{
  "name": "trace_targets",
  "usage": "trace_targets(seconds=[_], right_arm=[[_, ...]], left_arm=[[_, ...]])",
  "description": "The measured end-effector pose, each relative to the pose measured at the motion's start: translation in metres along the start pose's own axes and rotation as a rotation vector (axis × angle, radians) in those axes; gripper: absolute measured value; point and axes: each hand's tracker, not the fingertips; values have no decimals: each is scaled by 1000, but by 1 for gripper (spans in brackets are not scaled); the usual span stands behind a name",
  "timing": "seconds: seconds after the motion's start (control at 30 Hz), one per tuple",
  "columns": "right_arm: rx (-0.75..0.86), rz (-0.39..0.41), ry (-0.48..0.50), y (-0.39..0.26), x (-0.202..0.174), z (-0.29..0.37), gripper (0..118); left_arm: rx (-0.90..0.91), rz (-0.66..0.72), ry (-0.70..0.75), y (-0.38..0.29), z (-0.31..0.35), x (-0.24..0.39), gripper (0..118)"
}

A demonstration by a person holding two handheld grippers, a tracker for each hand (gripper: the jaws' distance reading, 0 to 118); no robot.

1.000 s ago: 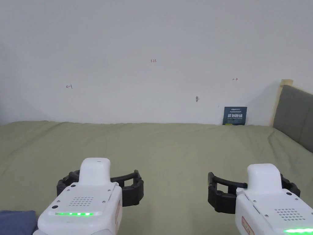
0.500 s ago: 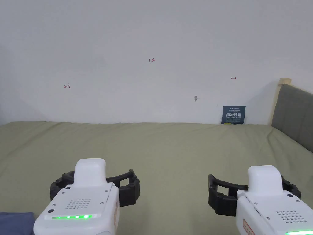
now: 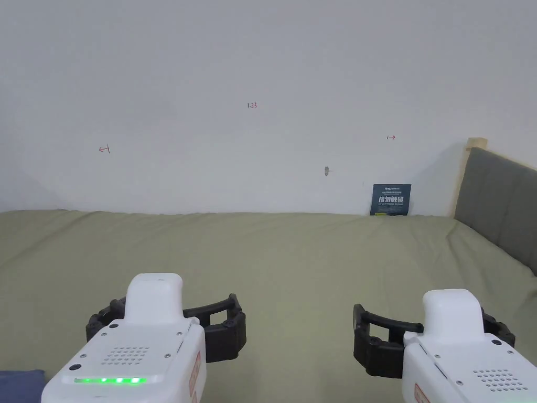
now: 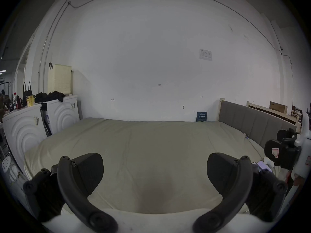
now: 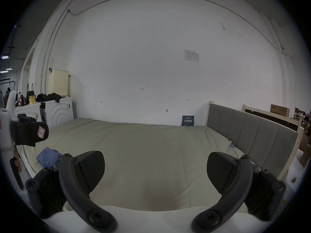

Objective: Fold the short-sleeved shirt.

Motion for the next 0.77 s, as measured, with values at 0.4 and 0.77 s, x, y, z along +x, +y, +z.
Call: trace_targets(seconds=[0.4, 0.77], right_arm=[[14, 8, 14, 6, -3, 1, 118], [14, 18, 30, 6, -6, -1, 118]], left_arm=[[27, -107, 53, 4, 6, 7, 118], [38, -76, 140, -1, 2, -2, 118]])
